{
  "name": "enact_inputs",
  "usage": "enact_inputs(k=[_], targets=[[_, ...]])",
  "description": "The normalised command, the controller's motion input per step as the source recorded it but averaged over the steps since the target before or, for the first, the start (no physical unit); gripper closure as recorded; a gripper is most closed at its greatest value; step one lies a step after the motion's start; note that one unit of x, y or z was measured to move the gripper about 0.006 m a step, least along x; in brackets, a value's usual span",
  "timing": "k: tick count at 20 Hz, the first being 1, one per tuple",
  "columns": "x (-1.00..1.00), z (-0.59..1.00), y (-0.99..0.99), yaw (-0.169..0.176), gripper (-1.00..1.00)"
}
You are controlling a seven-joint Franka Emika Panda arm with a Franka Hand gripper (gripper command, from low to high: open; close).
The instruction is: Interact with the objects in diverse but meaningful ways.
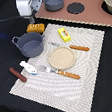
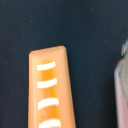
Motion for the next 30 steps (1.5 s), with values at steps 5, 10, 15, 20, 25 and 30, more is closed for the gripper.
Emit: enact_inputs(k=[5, 10, 15, 20, 25, 30], targets=[[0.94, 0.40, 0.24, -0.061, -1.00], [0.95, 0.18, 0.09, -0.067, -1.00], [0.81, 0.21, -0.01, -0.155, -1.00], [0.65, 0.10, -0.02, -0.212, -1.00], [0.81, 0.00, 0.07, -0.101, -1.00], [0.87, 0.00, 0.27, -0.038, -1.00]])
